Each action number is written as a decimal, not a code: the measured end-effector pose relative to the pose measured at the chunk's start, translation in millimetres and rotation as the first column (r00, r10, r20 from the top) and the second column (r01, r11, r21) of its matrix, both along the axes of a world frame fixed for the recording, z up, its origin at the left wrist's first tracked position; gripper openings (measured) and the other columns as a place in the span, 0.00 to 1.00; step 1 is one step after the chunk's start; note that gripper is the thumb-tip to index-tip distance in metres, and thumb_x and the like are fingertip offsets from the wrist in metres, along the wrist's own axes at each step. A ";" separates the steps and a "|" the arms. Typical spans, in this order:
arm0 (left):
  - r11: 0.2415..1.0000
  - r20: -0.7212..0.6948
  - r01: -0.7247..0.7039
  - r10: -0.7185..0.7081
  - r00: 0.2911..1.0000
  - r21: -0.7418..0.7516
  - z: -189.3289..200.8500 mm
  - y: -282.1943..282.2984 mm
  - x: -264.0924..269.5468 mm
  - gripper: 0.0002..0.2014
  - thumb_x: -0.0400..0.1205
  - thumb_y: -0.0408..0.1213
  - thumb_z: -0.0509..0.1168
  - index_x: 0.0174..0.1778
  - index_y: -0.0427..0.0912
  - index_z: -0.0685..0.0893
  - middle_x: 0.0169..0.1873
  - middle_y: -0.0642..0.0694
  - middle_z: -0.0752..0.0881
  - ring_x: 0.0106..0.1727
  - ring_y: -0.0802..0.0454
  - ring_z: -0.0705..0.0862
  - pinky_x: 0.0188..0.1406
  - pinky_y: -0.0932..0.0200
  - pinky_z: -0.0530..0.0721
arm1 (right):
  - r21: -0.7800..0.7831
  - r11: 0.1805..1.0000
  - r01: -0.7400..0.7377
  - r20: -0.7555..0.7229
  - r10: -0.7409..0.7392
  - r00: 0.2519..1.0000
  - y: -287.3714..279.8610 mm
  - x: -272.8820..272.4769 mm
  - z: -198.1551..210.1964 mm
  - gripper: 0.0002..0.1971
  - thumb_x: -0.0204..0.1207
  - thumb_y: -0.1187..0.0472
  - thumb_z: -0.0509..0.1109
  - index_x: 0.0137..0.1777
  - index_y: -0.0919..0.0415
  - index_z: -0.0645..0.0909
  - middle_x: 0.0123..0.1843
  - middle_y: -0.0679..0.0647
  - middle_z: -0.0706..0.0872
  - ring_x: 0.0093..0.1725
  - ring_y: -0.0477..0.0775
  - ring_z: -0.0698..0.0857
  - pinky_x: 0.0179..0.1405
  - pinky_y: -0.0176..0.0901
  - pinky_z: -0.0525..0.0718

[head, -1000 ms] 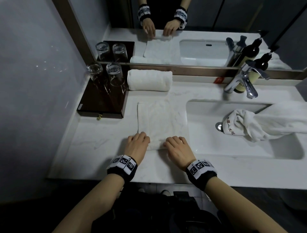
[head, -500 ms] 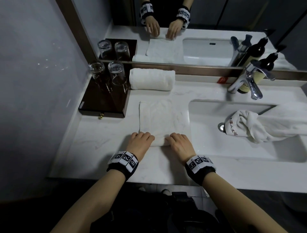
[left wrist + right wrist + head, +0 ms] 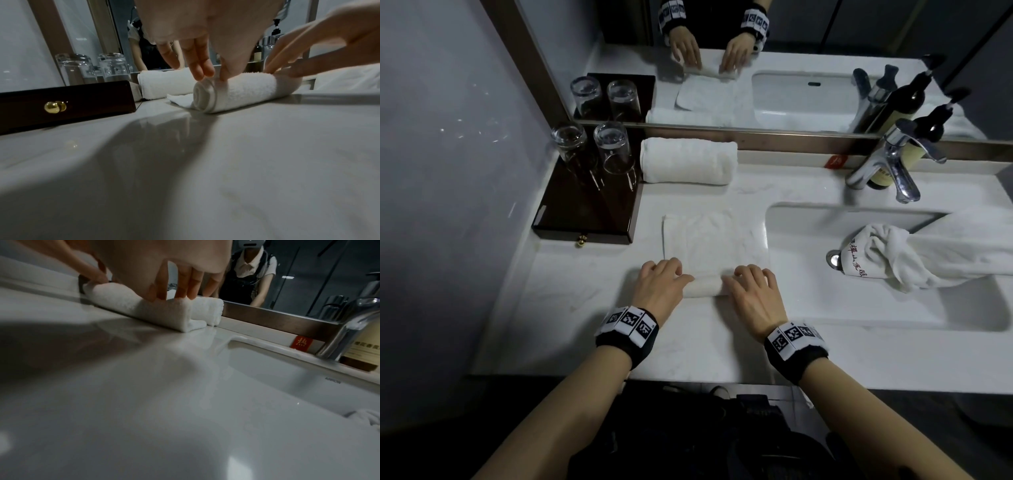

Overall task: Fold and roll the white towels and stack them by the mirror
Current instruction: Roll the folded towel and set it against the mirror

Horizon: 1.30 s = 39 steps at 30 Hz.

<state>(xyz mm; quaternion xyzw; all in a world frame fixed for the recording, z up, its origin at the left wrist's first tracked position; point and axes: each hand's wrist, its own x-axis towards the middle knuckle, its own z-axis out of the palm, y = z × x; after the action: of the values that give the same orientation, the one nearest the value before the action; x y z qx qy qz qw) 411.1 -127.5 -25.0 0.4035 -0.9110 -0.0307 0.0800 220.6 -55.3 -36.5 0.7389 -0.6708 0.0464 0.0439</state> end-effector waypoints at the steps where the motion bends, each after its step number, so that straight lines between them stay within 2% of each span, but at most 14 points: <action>1: 1.000 0.011 -0.006 0.006 1.000 -0.012 1.6 -2.5 -1.1 0.21 0.54 0.24 0.79 0.38 0.50 0.91 0.33 0.47 0.83 0.34 0.47 0.85 0.38 0.52 0.82 | 0.014 1.000 -0.002 -0.012 0.002 1.000 0.6 1.6 0.5 0.16 0.61 0.63 0.77 0.51 0.57 0.85 0.49 0.57 0.86 0.50 0.61 0.85 0.55 0.50 0.69; 4: 1.000 0.059 -0.019 0.019 0.998 -0.007 6.2 -4.9 -6.7 0.20 0.59 0.27 0.78 0.44 0.51 0.90 0.35 0.48 0.84 0.38 0.48 0.85 0.40 0.52 0.82 | 0.060 0.998 0.009 -0.028 -0.007 1.000 -1.5 3.5 3.3 0.17 0.59 0.59 0.78 0.50 0.57 0.86 0.48 0.55 0.86 0.49 0.59 0.86 0.53 0.49 0.81; 7: 0.984 0.152 -0.046 0.019 0.988 0.173 0.0 -4.3 -11.8 0.22 0.77 0.27 0.59 0.66 0.49 0.77 0.56 0.48 0.80 0.58 0.46 0.78 0.56 0.51 0.71 | 0.067 0.998 0.019 -0.061 -0.015 0.998 -8.4 3.3 8.6 0.12 0.58 0.61 0.80 0.43 0.54 0.87 0.41 0.52 0.86 0.44 0.57 0.87 0.51 0.47 0.84; 9: 0.973 0.174 -0.040 0.000 0.985 0.226 -3.0 -3.7 -11.4 0.22 0.79 0.28 0.55 0.68 0.49 0.73 0.61 0.47 0.76 0.62 0.46 0.74 0.58 0.52 0.69 | 0.090 0.996 0.016 -0.096 -0.008 0.995 -16.4 1.6 11.5 0.10 0.62 0.63 0.78 0.44 0.55 0.87 0.40 0.52 0.86 0.45 0.57 0.86 0.58 0.52 0.83; 11: 0.977 0.183 -0.049 0.011 0.983 0.206 -3.7 -2.0 -9.5 0.22 0.79 0.35 0.58 0.70 0.49 0.70 0.62 0.47 0.74 0.64 0.46 0.72 0.59 0.52 0.69 | 0.233 0.972 0.015 -0.082 0.005 0.997 -25.0 1.2 10.8 0.14 0.75 0.66 0.64 0.60 0.59 0.81 0.51 0.55 0.84 0.58 0.60 0.81 0.75 0.61 0.65; 12: 0.979 0.192 -0.056 0.018 0.981 0.197 -4.0 -1.7 -8.6 0.23 0.78 0.39 0.60 0.71 0.49 0.69 0.64 0.48 0.73 0.65 0.46 0.71 0.60 0.52 0.69 | 0.298 0.955 0.019 -0.073 0.003 0.997 -28.8 1.1 9.0 0.18 0.79 0.67 0.56 0.67 0.60 0.75 0.56 0.56 0.83 0.63 0.61 0.77 0.78 0.62 0.55; 14: 0.979 0.235 -0.080 0.035 0.971 0.186 -3.1 -2.3 -7.7 0.27 0.78 0.40 0.63 0.74 0.49 0.65 0.67 0.48 0.70 0.68 0.46 0.69 0.63 0.51 0.67 | 0.313 0.949 0.033 -0.054 -0.016 0.998 -33.7 1.0 6.9 0.19 0.79 0.69 0.50 0.69 0.60 0.69 0.57 0.56 0.83 0.65 0.61 0.74 0.79 0.63 0.47; 18: 0.985 0.287 -0.099 0.056 0.956 0.138 1.8 -11.2 -15.6 0.25 0.79 0.27 0.56 0.73 0.46 0.66 0.65 0.46 0.75 0.65 0.44 0.74 0.64 0.50 0.67 | 0.239 0.971 0.014 0.005 -0.016 1.000 -28.9 3.1 10.7 0.15 0.76 0.69 0.58 0.60 0.63 0.77 0.56 0.59 0.83 0.64 0.63 0.77 0.77 0.63 0.58; 21: 0.986 0.321 -0.077 0.026 0.947 0.146 4.5 -15.8 -18.3 0.26 0.77 0.23 0.56 0.71 0.43 0.66 0.63 0.45 0.77 0.64 0.43 0.76 0.63 0.49 0.67 | 0.142 0.990 0.022 0.037 -0.027 0.999 -18.9 3.4 10.4 0.14 0.69 0.68 0.70 0.55 0.62 0.82 0.52 0.60 0.85 0.57 0.63 0.84 0.68 0.62 0.74; 24: 0.983 0.327 -0.075 0.016 0.945 0.170 6.0 -17.8 -19.7 0.28 0.74 0.20 0.57 0.70 0.42 0.66 0.63 0.45 0.78 0.64 0.43 0.76 0.62 0.51 0.69 | 0.076 0.997 0.026 0.052 -0.030 0.998 -17.1 3.1 12.4 0.17 0.60 0.68 0.77 0.51 0.60 0.85 0.45 0.57 0.87 0.48 0.60 0.87 0.60 0.61 0.81; 26: 0.980 0.303 -0.074 0.015 0.953 0.183 6.5 -17.3 -19.3 0.28 0.73 0.20 0.56 0.69 0.42 0.67 0.61 0.46 0.79 0.63 0.44 0.76 0.63 0.52 0.69 | 0.067 0.997 0.023 0.057 -0.027 0.998 -18.9 2.1 14.2 0.16 0.58 0.71 0.76 0.47 0.60 0.85 0.41 0.56 0.87 0.44 0.60 0.87 0.58 0.61 0.82; 30: 0.973 0.270 -0.065 0.003 0.963 0.222 7.3 -12.6 -11.2 0.24 0.73 0.21 0.55 0.65 0.42 0.69 0.57 0.47 0.81 0.60 0.44 0.78 0.61 0.54 0.69 | 0.139 0.990 0.009 0.178 -0.034 0.983 -20.1 -1.2 15.3 0.12 0.64 0.71 0.69 0.49 0.63 0.81 0.41 0.57 0.86 0.46 0.62 0.84 0.64 0.61 0.74; 35: 0.943 0.184 -0.031 -0.032 0.982 0.331 10.3 -5.9 0.9 0.19 0.76 0.30 0.58 0.62 0.46 0.69 0.56 0.48 0.82 0.57 0.45 0.78 0.57 0.53 0.70 | 0.268 0.954 -0.135 0.216 0.078 0.973 -13.6 -0.7 14.8 0.15 0.57 0.57 0.76 0.42 0.62 0.80 0.38 0.58 0.83 0.39 0.63 0.82 0.48 0.53 0.78; 39: 0.928 0.151 -0.035 -0.024 0.988 0.372 14.3 -14.0 1.3 0.17 0.78 0.31 0.56 0.62 0.48 0.70 0.55 0.48 0.84 0.54 0.44 0.81 0.56 0.51 0.70 | 0.199 0.976 -0.087 0.218 0.042 0.975 -20.7 -1.9 16.9 0.13 0.58 0.61 0.78 0.43 0.62 0.83 0.41 0.60 0.85 0.43 0.64 0.85 0.50 0.56 0.81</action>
<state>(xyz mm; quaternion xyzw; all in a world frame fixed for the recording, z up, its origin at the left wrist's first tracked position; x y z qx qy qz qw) 412.4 -141.5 -10.7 0.4150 -0.8908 -0.1722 -0.0682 218.8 -76.0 -19.6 0.7517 -0.6484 0.0564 -0.1068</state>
